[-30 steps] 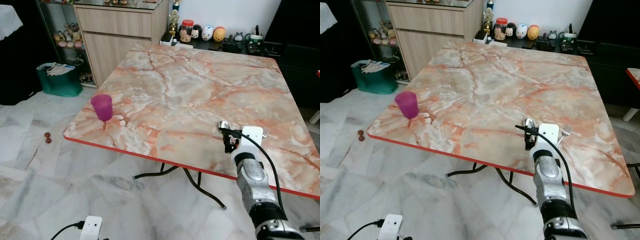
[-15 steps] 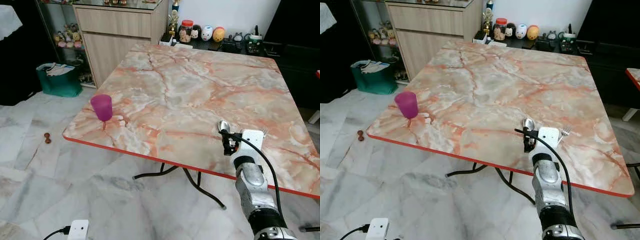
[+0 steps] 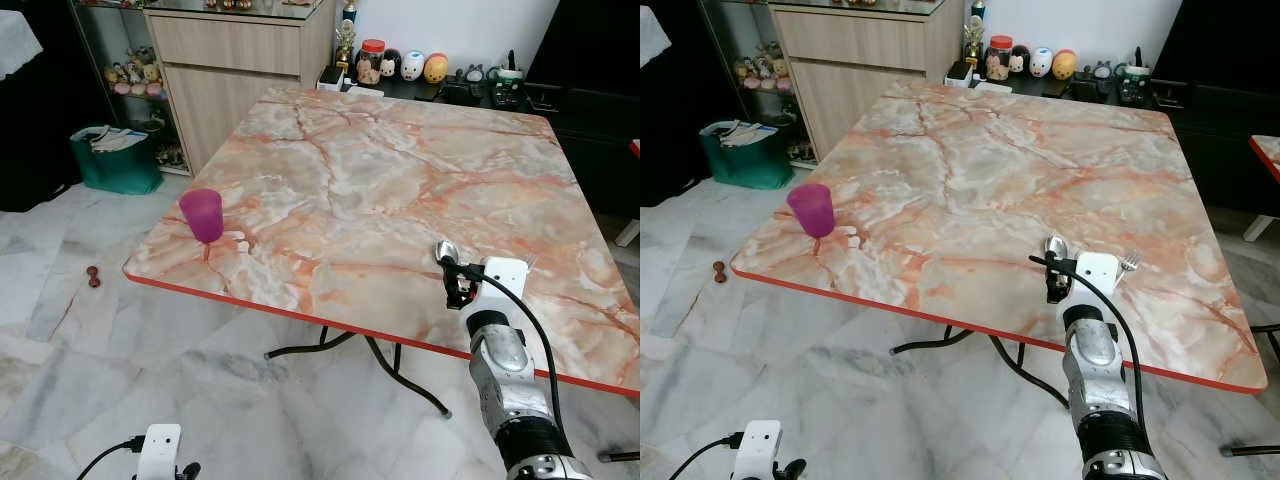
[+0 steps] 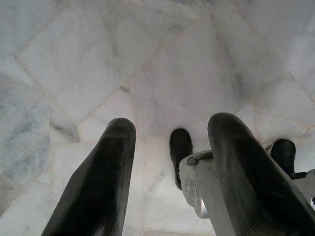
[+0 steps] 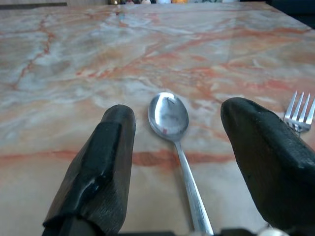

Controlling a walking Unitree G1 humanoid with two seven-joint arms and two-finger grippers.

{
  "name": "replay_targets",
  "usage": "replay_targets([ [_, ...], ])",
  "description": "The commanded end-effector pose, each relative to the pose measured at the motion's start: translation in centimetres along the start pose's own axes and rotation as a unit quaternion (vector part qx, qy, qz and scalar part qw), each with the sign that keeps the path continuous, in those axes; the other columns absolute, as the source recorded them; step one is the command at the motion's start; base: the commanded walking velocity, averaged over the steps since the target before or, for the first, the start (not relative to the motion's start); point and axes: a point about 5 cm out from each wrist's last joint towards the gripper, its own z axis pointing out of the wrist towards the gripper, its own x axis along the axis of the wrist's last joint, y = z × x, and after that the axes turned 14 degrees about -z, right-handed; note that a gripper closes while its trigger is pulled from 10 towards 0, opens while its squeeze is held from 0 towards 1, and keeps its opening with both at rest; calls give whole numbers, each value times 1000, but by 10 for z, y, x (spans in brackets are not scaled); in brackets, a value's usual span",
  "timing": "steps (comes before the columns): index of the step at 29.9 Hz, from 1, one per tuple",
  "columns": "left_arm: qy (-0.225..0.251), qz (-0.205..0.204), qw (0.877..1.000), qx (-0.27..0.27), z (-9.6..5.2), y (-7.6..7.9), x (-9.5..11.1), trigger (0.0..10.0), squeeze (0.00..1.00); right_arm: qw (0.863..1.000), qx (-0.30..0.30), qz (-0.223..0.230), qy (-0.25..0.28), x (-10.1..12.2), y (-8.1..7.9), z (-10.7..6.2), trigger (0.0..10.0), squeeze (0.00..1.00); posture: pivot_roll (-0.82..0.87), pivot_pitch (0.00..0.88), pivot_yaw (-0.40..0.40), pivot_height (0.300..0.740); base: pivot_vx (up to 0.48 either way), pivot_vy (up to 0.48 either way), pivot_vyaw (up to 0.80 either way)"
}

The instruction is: Setting the table

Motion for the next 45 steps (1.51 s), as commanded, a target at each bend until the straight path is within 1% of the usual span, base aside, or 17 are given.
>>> replay_targets([
  [1,-7,-1,1000,-3,0,1,-5,10000,0,1000,2,2,7,3,-1,0,10000,0,34,0,-38,740,0,0,0],
  [6,-8,-3,1000,-5,-1,3,-7,10000,0,1000,5,0,5,2,-2,-1,10000,0,34,0,-40,740,0,0,0],
  [21,-14,0,1000,-5,0,6,-9,10000,0,1000,9,1,6,4,-5,0,10000,0,32,0,-43,740,302,0,0],
  [25,-17,2,1000,-4,-1,5,-10,10000,0,1000,10,1,6,3,-6,-1,10000,0,32,0,-45,740,0,0,0],
  [28,-17,2,1000,-3,-1,4,-11,10000,0,1000,6,27,3,2,-7,-4,10000,0,33,0,-49,740,0,0,0],
  [29,-17,1,1000,-2,-1,3,-11,10000,0,999,6,33,5,2,-7,-5,10000,0,33,0,-49,740,0,0,0],
  [31,-19,1,1000,-1,-1,2,-12,10000,0,1000,7,28,7,2,-8,-8,10000,0,33,0,-49,740,0,0,0],
  [32,-21,1,1000,0,-2,1,-13,10000,0,1000,9,24,8,0,-9,-13,10000,0,33,0,-49,740,0,0,0],
  [36,-23,2,1000,1,-2,1,-15,10000,0,1000,9,23,9,-1,-10,-21,10000,0,29,0,-54,740,0,0,0],
  [40,-26,3,1000,1,-3,1,-17,10000,0,999,-11,43,-3,-5,-2,-34,10000,0,30,0,-59,740,0,0,0],
  [42,-27,2,1000,2,-3,0,-18,10000,0,999,-27,34,-10,-6,6,-46,10000,0,29,0,-61,740,0,0,0],
  [44,-27,3,1000,2,-3,0,-18,10000,0,999,-33,35,-11,-7,8,-49,10000,0,26,0,-59,740,0,0,0],
  [45,-28,4,1000,2,-3,0,-18,10000,0,998,-40,35,-15,-7,12,-55,10000,0,21,0,-58,740,0,0,0],
])
